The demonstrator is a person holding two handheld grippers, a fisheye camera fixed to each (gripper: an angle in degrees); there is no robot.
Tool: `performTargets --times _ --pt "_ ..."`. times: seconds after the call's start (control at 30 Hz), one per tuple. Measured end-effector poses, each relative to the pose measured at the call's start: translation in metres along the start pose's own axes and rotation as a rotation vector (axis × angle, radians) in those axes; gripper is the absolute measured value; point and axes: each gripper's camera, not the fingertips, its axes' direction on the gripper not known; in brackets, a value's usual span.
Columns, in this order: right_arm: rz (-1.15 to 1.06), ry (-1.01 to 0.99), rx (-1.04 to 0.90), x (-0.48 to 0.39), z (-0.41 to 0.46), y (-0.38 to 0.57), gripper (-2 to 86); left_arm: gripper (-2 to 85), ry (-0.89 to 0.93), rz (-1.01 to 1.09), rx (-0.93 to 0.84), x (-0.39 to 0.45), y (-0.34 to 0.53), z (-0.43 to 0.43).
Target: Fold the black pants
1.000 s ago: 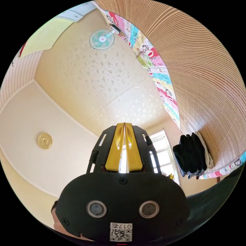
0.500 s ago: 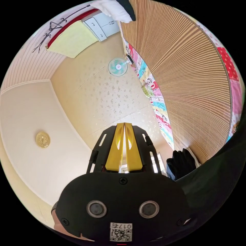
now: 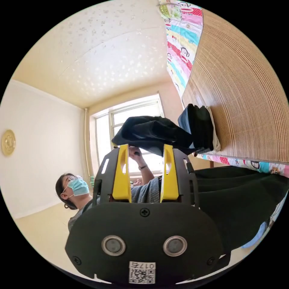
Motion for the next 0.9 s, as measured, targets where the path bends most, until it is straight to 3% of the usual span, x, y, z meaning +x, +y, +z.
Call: performTargets --times 0.1,0.17,0.23,0.3,0.4,0.57,0.73,0.9 --pt "0.049 -0.113 -0.08 0.04 0.015 -0.027 26.5 -0.8 0.282 0.047 -0.214 0.028 -0.006 0.103" --pt "0.115 -0.002 -0.17 0.062 0.021 -0.039 27.2 -0.8 0.347 0.061 -0.318 0.045 0.001 0.154" --pt "0.104 0.187 -0.275 0.071 0.026 -0.041 16.6 -0.7 0.312 0.061 -0.419 0.056 0.01 0.189" --pt "0.072 0.284 -0.288 0.071 0.017 -0.036 7.7 -0.5 0.159 0.045 -0.492 0.058 0.018 0.208" --pt "-0.03 0.149 -0.265 0.067 -0.019 -0.028 3.2 0.3 0.229 -0.043 -0.409 0.042 0.018 0.199" --pt "-0.403 -0.202 -0.158 0.026 -0.102 -0.004 0.5 6.7 0.277 -0.1 -0.325 0.019 0.013 0.177" --pt "-0.913 -0.457 -0.235 -0.041 -0.182 0.039 0.1 8.1 0.247 -0.099 -0.131 -0.001 0.01 0.112" --pt "-1.094 -0.725 -0.362 -0.052 -0.24 0.053 0.1 13.5 0.153 -0.288 0.001 -0.053 0.03 0.061"
